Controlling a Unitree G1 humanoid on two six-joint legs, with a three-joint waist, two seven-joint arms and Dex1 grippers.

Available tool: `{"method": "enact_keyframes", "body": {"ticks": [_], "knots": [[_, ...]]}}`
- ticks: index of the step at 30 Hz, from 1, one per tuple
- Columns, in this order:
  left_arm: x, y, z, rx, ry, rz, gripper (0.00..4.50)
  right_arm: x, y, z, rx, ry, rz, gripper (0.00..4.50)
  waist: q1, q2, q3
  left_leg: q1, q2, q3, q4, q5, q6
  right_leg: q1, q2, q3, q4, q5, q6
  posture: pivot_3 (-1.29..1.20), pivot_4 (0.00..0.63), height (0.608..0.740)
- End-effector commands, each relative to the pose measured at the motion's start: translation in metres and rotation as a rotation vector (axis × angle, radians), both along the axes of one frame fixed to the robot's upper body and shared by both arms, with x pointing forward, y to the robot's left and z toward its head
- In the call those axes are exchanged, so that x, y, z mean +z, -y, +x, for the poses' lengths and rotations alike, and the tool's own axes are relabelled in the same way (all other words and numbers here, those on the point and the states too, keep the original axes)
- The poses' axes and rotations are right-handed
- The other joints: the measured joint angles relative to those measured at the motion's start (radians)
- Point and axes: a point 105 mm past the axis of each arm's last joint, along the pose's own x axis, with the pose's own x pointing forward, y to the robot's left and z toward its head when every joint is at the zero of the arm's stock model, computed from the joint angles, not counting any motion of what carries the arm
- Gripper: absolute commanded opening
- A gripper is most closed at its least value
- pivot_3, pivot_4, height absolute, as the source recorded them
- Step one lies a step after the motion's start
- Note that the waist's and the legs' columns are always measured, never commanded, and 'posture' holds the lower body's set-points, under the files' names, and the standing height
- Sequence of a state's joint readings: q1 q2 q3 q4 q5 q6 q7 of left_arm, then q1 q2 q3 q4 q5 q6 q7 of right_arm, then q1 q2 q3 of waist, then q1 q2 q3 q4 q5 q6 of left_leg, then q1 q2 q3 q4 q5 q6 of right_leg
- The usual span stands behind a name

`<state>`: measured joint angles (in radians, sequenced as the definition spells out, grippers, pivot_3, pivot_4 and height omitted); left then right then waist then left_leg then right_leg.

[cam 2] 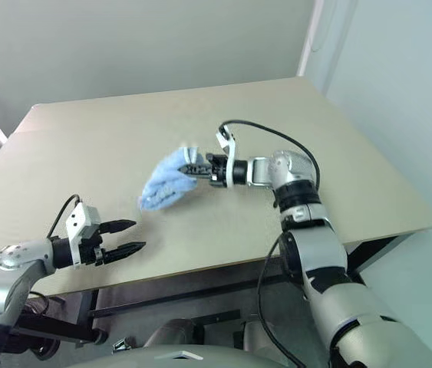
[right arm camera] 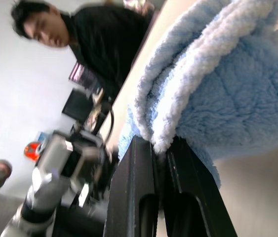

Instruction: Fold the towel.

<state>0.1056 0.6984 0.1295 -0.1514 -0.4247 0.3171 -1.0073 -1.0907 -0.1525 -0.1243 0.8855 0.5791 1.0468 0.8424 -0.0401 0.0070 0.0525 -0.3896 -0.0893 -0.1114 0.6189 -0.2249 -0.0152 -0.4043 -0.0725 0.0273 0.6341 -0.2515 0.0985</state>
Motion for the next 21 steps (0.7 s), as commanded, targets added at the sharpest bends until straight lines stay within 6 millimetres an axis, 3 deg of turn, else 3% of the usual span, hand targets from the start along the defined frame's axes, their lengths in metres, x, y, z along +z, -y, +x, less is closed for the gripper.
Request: {"method": "enact_keyframes", "body": {"ticks": [1, 3, 7, 11, 16, 21], "knots": [[0.018, -0.005, -0.002, 0.044, 0.08, -0.001, 3.54, 0.026, 0.008, 0.03, -0.145, 0.122, 0.055, 0.03, -0.004, 0.0, 0.0, 0.0, 0.0, 0.0, -0.001, 0.0, 0.0, 0.0, 0.0, 0.0, 0.0, 0.0, 0.0, 0.0, 0.0, 0.74], [0.019, -0.009, -0.004, 0.071, 0.083, 0.001, 3.54, 0.024, 0.013, 0.038, -0.202, 0.135, 0.05, 0.03, -0.005, 0.0, 0.0, 0.0, 0.0, 0.0, -0.003, 0.0, -0.001, 0.0, 0.0, 0.0, -0.001, 0.0, 0.0, 0.0, 0.0, 0.74], [0.019, -0.017, -0.009, 0.122, 0.082, 0.006, 3.54, -0.014, 0.026, 0.052, -0.37, 0.127, -0.088, 0.03, -0.006, 0.0, 0.0, 0.0, 0.001, 0.0, -0.007, 0.001, -0.001, -0.001, -0.001, 0.0, -0.001, 0.0, 0.0, 0.0, 0.0, 0.74], [0.008, -0.021, -0.012, 0.14, 0.041, 0.03, 3.54, -0.04, 0.033, 0.054, -0.485, 0.053, -0.121, 0.03, -0.006, 0.0, 0.0, 0.0, 0.001, 0.0, -0.008, 0.002, -0.001, 0.0, -0.001, 0.0, -0.001, 0.0, -0.001, 0.0, 0.0, 0.74], [0.006, -0.02, -0.009, 0.147, 0.021, 0.013, 3.54, -0.066, 0.038, 0.047, -0.502, -0.022, -0.173, 0.03, -0.007, 0.001, 0.0, 0.0, 0.001, 0.0, -0.007, 0.003, -0.002, 0.0, 0.001, 0.0, 0.0, 0.0, -0.002, 0.0, 0.0, 0.74], [0.008, -0.024, -0.009, 0.157, 0.005, -0.002, 3.54, -0.075, 0.047, 0.045, -0.526, -0.077, -0.171, 1.52, -0.008, 0.001, 0.0, 0.001, 0.001, -0.001, -0.007, 0.004, -0.003, 0.001, 0.002, 0.0, 0.0, 0.001, -0.003, 0.0, 0.0, 0.74]]}}
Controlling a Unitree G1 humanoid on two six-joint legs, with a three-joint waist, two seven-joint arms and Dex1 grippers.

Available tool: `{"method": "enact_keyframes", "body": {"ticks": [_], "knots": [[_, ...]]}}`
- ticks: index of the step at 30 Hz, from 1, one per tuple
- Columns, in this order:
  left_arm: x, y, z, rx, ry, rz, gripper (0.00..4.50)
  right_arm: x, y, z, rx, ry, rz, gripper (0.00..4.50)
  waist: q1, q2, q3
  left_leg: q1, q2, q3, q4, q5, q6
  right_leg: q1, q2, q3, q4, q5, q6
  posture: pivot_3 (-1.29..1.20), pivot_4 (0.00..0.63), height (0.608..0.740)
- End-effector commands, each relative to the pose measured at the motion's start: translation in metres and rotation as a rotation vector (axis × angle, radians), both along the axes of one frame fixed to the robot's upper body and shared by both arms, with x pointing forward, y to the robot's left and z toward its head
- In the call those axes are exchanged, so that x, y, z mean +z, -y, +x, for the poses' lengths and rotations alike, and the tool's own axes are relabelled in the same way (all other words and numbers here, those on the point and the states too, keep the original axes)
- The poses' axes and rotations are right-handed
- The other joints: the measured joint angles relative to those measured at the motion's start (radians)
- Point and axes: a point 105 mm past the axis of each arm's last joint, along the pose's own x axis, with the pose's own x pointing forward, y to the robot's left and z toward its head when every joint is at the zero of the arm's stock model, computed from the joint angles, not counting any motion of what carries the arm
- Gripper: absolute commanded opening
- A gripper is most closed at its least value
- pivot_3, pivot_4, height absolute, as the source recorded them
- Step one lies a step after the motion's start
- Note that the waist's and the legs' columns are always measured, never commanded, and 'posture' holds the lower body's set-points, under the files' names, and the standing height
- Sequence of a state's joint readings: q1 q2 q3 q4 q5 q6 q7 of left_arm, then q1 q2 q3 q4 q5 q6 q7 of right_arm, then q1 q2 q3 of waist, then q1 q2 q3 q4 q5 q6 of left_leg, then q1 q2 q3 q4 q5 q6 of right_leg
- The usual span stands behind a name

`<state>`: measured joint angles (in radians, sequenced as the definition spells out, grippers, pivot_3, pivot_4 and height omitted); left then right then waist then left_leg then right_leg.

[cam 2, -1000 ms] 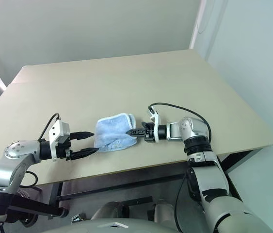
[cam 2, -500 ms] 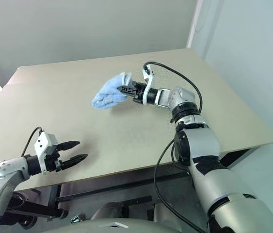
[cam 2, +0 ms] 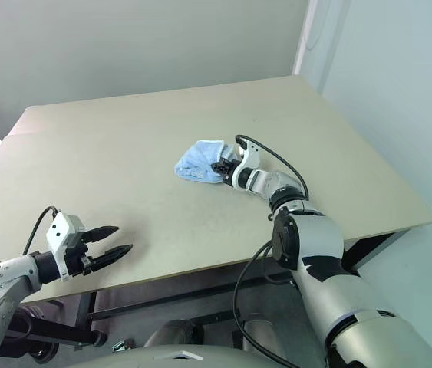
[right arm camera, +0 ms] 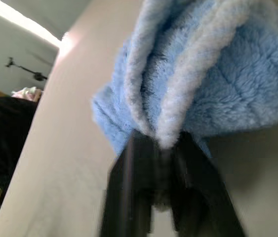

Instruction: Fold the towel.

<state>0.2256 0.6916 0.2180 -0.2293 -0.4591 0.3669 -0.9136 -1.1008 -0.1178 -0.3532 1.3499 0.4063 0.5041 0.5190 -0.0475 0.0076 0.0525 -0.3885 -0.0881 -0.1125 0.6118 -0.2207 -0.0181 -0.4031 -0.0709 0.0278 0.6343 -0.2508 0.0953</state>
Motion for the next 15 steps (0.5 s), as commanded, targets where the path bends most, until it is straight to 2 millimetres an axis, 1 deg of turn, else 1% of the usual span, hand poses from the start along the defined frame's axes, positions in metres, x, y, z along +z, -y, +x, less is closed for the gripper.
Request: {"method": "enact_keyframes", "body": {"ticks": [1, 3, 6, 8, 10, 12, 13, 14, 15], "knots": [[0.01, -0.006, 0.005, 0.009, 0.026, 0.0, 3.54, 0.008, 0.004, 0.003, -0.012, 0.007, 0.036, 1.89, 0.0, 0.0, 0.0, 0.0, 0.0, 0.0, 0.0, 0.0, 0.0, 0.0, 0.0, 0.0, 0.0, 0.0, 0.0, 0.0, 0.0, 0.74], [0.01, -0.007, 0.007, 0.009, 0.024, -0.001, 3.54, 0.01, 0.009, 0.004, -0.024, -0.001, 0.052, 2.6, 0.0, 0.0, 0.0, 0.0, 0.0, 0.0, 0.0, 0.0, 0.0, 0.0, 0.0, 0.0, 0.0, 0.0, 0.0, 0.0, 0.0, 0.74], [0.013, -0.007, 0.009, 0.002, 0.026, -0.003, 3.54, 0.021, 0.014, 0.006, -0.017, 0.018, 0.096, 3.74, 0.0, 0.0, 0.0, 0.0, 0.0, 0.0, 0.0, 0.0, 0.0, 0.0, 0.0, 0.0, 0.0, 0.0, 0.0, 0.0, 0.0, 0.74], [0.013, -0.007, 0.011, -0.001, 0.027, 0.001, 3.54, 0.029, 0.018, 0.005, 0.05, 0.054, 0.071, 4.47, 0.0, 0.0, 0.0, 0.0, 0.0, 0.0, 0.0, 0.0, 0.0, 0.001, 0.0, 0.0, 0.0, 0.0, 0.0, 0.0, 0.0, 0.74], [0.014, -0.007, 0.012, -0.005, 0.024, -0.006, 3.54, 0.044, 0.026, 0.005, 0.109, 0.111, 0.059, 4.47, 0.0, 0.0, 0.0, 0.0, 0.0, 0.0, 0.0, 0.0, 0.0, 0.001, 0.0, 0.0, 0.0, 0.0, 0.0, 0.0, 0.0, 0.74], [0.017, -0.007, 0.015, -0.004, 0.027, -0.016, 3.54, 0.073, 0.039, 0.002, 0.241, 0.237, 0.024, 4.47, 0.003, 0.001, 0.001, 0.0, 0.0, 0.0, 0.0, 0.0, 0.0, 0.001, 0.0, 0.0, 0.0, 0.0, 0.0, 0.0, 0.0, 0.74], [0.018, -0.007, 0.017, -0.003, 0.027, -0.02, 3.54, 0.081, 0.042, -0.001, 0.293, 0.272, 0.013, 4.47, 0.002, 0.002, 0.001, -0.001, 0.0, 0.0, 0.001, 0.0, 0.0, 0.001, 0.0, 0.0, 0.0, 0.0, 0.0, 0.0, 0.0, 0.74], [0.018, -0.006, 0.018, -0.003, 0.027, -0.026, 3.54, 0.087, 0.046, -0.006, 0.366, 0.334, -0.033, 4.47, 0.002, 0.002, 0.001, -0.001, 0.0, 0.0, 0.001, 0.0, 0.0, 0.001, 0.0, 0.0, 0.0, 0.0, 0.0, 0.0, 0.0, 0.74], [0.018, -0.006, 0.02, -0.004, 0.028, -0.03, 3.54, 0.094, 0.053, -0.013, 0.446, 0.441, -0.104, 4.47, 0.001, 0.002, 0.001, -0.001, 0.0, 0.0, 0.001, 0.0, 0.0, 0.001, 0.0, 0.0, 0.0, 0.0, 0.0, 0.0, 0.0, 0.74]]}}
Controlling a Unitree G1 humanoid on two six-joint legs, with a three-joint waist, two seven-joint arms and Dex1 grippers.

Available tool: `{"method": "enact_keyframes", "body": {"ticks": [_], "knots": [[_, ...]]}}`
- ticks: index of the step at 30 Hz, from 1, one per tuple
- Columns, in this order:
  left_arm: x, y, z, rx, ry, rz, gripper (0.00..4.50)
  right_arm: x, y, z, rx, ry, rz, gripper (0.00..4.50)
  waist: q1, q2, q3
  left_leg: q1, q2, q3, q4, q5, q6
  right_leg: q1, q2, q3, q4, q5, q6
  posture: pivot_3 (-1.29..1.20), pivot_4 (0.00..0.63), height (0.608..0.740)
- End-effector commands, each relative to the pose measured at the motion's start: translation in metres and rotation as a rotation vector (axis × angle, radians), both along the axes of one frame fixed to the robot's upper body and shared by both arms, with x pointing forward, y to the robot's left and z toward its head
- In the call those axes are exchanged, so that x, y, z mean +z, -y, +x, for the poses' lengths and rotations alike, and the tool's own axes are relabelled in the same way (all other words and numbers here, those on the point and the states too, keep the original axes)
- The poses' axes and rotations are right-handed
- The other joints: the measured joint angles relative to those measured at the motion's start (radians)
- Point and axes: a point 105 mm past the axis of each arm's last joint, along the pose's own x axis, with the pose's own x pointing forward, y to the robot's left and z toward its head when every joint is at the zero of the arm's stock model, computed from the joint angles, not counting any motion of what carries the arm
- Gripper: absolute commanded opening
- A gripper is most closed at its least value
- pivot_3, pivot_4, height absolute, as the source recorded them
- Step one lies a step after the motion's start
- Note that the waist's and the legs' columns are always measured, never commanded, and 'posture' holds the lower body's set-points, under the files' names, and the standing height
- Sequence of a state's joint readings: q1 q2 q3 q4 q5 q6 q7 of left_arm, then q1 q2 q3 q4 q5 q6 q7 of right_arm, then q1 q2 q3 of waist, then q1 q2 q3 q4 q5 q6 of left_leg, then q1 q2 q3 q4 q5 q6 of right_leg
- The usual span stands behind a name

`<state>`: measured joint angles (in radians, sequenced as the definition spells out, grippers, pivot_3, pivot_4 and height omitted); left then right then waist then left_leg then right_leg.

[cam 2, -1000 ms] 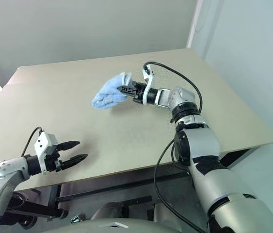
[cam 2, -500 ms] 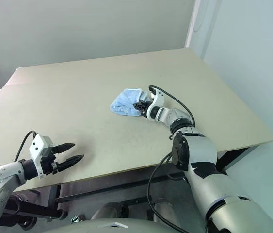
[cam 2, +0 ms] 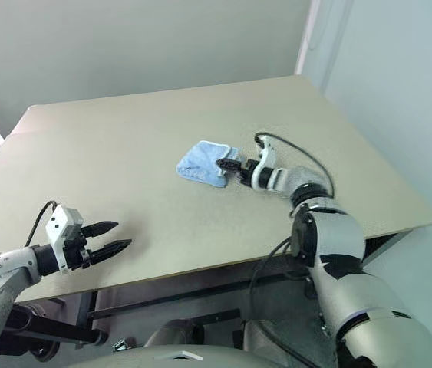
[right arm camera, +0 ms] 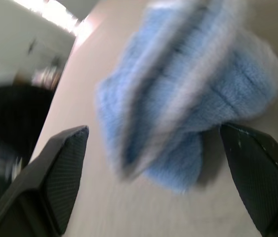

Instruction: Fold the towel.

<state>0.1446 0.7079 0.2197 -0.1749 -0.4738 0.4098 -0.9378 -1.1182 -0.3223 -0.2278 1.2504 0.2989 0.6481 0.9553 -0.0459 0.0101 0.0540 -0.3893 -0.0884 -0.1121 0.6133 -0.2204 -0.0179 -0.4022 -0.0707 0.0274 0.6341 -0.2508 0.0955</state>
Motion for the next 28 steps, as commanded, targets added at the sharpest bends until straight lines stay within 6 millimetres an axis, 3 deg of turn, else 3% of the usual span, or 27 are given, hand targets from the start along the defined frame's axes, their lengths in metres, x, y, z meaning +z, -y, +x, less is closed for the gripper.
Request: {"method": "enact_keyframes", "body": {"ticks": [1, 4, 6, 10, 14, 17, 21, 28], "knots": [[0.012, -0.001, 0.009, -0.003, 0.038, -0.016, 3.54, 0.049, 0.005, -0.016, 0.269, 0.379, -0.147, 4.47, 0.0, -0.001, 0.0, 0.0, 0.0, 0.0, 0.0, 0.0, 0.0, 0.0, 0.0, 0.0, 0.0, 0.0, 0.0, 0.0, 0.0, 0.74], [0.009, -0.001, 0.018, 0.018, 0.056, -0.002, 3.54, 0.049, 0.007, -0.049, 0.369, 0.618, -0.206, 4.47, 0.003, -0.003, -0.003, 0.0, 0.0, -0.002, -0.002, 0.0, 0.0, 0.001, -0.001, -0.002, 0.0, 0.0, 0.005, 0.0, 0.0, 0.74], [0.004, 0.0, 0.028, 0.057, 0.075, 0.001, 3.54, 0.047, 0.01, -0.064, 0.318, 0.718, -0.201, 4.47, 0.004, -0.004, -0.003, 0.0, 0.001, -0.004, -0.002, 0.0, -0.001, 0.001, -0.001, -0.003, 0.0, 0.001, 0.005, 0.0, 0.0, 0.74], [0.005, 0.002, 0.031, 0.071, 0.072, -0.065, 3.54, 0.017, 0.017, -0.09, 0.329, 0.679, -0.286, 4.47, 0.002, -0.002, -0.002, 0.0, 0.0, -0.001, 0.001, 0.0, -0.001, 0.0, -0.003, -0.001, 0.001, 0.0, 0.003, 0.0, 0.0, 0.74], [0.006, 0.003, 0.033, 0.065, 0.075, -0.093, 3.54, 0.006, 0.028, -0.096, 0.278, 0.594, -0.243, 4.47, 0.006, -0.003, -0.003, 0.001, 0.0, 0.0, 0.002, -0.001, -0.002, 0.001, -0.003, -0.001, 0.001, 0.0, 0.001, 0.0, 0.0, 0.74], [0.008, -0.005, 0.033, 0.073, 0.075, -0.088, 4.45, 0.003, 0.027, -0.1, 0.271, 0.561, -0.215, 4.5, 0.01, -0.003, -0.003, 0.002, 0.0, -0.002, 0.002, -0.002, -0.003, 0.004, -0.005, -0.003, 0.0, -0.001, 0.001, 0.0, 0.0, 0.74], [0.009, -0.017, 0.036, 0.108, 0.079, -0.045, 4.48, -0.008, 0.027, -0.097, 0.289, 0.539, -0.309, 4.5, 0.01, -0.003, -0.003, 0.002, 0.0, -0.001, 0.002, -0.002, -0.003, 0.003, -0.005, -0.003, 0.0, -0.001, 0.0, 0.0, 0.0, 0.74], [0.01, -0.022, 0.027, 0.146, 0.094, -0.04, 4.48, -0.009, 0.029, -0.085, 0.294, 0.555, -0.309, 4.5, 0.014, -0.003, -0.003, 0.001, 0.0, -0.001, 0.0, -0.001, -0.001, 0.003, -0.005, -0.003, -0.003, -0.001, 0.001, 0.0, 0.0, 0.74]]}}
